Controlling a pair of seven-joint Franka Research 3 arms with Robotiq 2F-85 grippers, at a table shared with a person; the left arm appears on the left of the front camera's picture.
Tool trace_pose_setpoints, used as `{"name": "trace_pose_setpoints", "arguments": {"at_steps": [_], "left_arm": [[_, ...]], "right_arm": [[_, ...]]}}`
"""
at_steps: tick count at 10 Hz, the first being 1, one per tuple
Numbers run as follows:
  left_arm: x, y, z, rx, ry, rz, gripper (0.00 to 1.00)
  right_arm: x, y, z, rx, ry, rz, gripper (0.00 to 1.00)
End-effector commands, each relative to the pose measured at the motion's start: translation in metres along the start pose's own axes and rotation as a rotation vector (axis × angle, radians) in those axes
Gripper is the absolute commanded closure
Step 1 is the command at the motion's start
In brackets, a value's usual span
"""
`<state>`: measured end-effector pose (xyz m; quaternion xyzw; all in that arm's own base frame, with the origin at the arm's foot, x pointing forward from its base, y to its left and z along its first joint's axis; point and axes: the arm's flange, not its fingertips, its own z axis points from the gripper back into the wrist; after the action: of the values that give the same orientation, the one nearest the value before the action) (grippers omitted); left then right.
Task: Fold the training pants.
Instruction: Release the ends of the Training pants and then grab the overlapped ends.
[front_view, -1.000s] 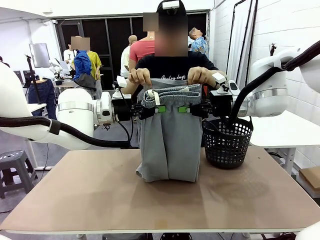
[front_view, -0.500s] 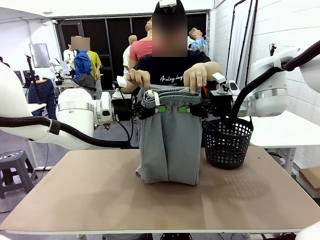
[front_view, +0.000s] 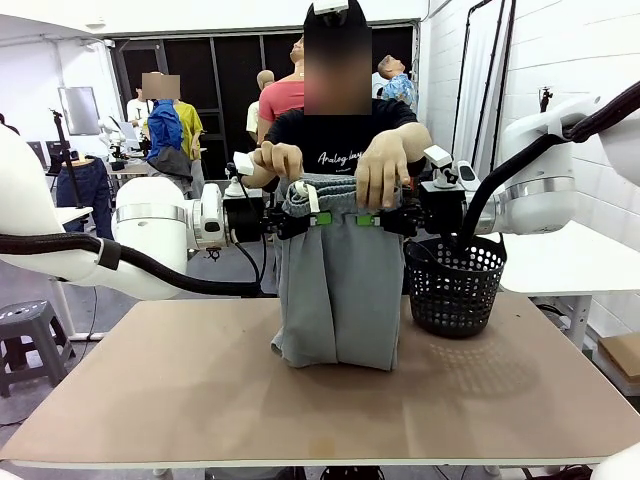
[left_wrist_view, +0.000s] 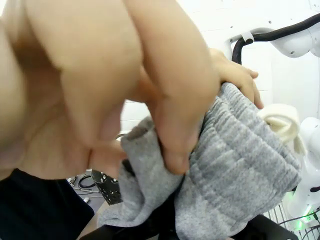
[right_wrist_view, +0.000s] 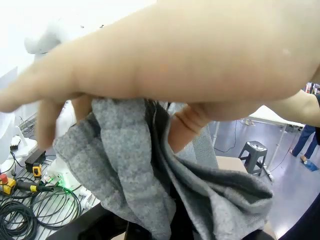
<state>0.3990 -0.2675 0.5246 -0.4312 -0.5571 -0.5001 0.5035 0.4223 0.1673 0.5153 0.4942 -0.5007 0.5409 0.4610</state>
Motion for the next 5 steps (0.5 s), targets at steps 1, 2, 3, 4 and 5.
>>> {"name": "trace_pose_setpoints", "arguments": {"at_steps": [1, 2, 3, 4, 5], "left_arm": [[0.0036, -0.0028, -0.0004, 0.003, 0.0, -0.007, 1.0], [0.0036, -0.0028, -0.0004, 0.003, 0.0, -0.007, 1.0], [0.0036, -0.0028, -0.0004, 0.003, 0.0, -0.007, 1.0], [0.0036, -0.0028, -0.0004, 0.003, 0.0, -0.007, 1.0], [0.0036, -0.0028, -0.0004, 0.003, 0.0, -0.007, 1.0]], "right_arm": [[0.0013, 0.0041, -0.0004, -0.006, -0.028, 0.012, 1.0], [0.0013, 0.0041, -0.0004, -0.006, -0.028, 0.012, 1.0], [0.0013, 0.0041, -0.0004, -0.006, -0.028, 0.012, 1.0], [0.0013, 0.0041, -0.0004, -0.006, -0.028, 0.012, 1.0], [0.0013, 0.0041, -0.0004, -0.006, -0.028, 0.012, 1.0]]}}
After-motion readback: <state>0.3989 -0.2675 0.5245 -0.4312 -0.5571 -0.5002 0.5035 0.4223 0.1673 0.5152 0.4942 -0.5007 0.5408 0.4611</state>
